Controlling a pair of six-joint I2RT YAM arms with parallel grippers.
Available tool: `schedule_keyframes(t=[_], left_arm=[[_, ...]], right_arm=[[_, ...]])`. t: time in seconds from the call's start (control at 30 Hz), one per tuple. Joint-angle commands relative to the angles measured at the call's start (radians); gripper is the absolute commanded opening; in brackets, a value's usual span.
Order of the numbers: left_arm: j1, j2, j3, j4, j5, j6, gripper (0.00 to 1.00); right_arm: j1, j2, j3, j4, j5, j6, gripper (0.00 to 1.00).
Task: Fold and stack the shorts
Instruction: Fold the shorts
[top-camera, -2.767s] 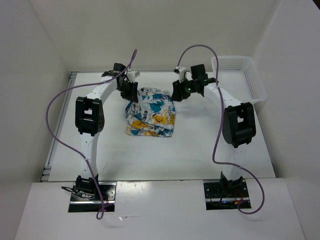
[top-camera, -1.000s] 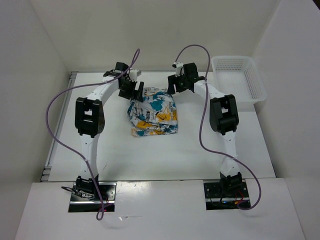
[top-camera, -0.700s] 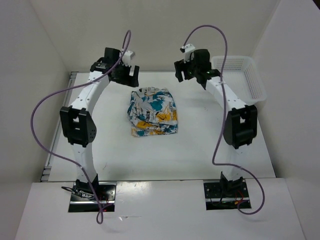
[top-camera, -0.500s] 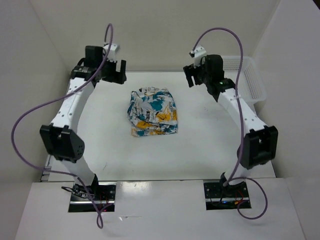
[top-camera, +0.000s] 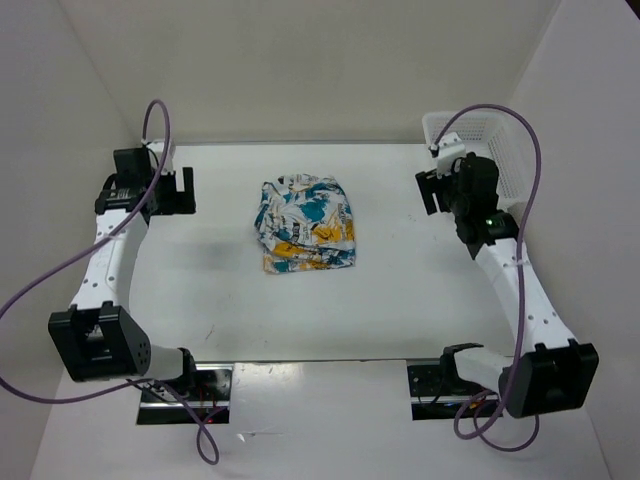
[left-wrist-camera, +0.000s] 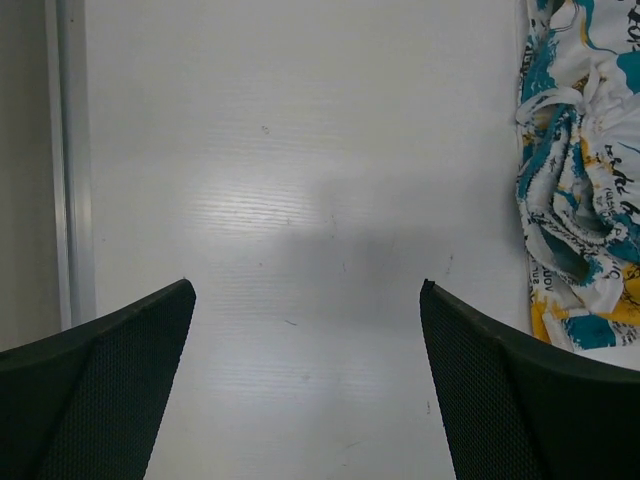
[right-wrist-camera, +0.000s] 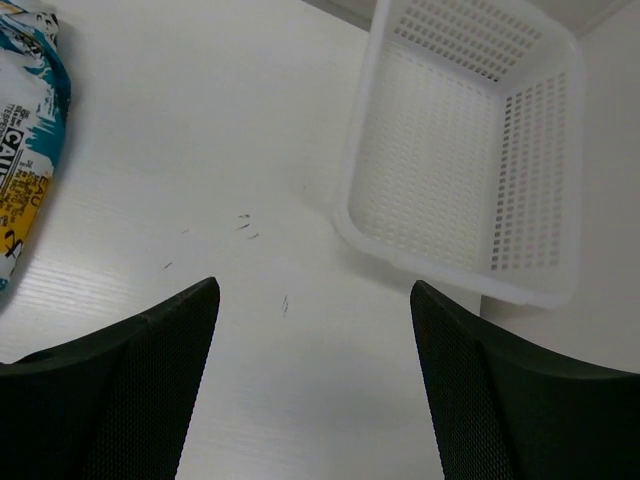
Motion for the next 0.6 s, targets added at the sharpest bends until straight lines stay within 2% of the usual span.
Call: schedule_keyframes(t=[0.0,0.23,0.57], left_arm=[[0.03,-0.101,-0.036,0.056,0.036,0.004,1.0],[0.05,-0.156,-0.073,0.056,0.036,0.004,1.0],[0.05,-0.2,-0.145,0.094,-0.017,0.004,1.0]], right_arm=[[-0.006,-0.127,-0.04,-0.027,0.01,-0.015,0.82],[-0.025,-0.275,-0.113,-0.076,0.021,-0.005,0.84],[-0.035,-0.316,-0.155,-0.085,0.002,0.005,0.84]])
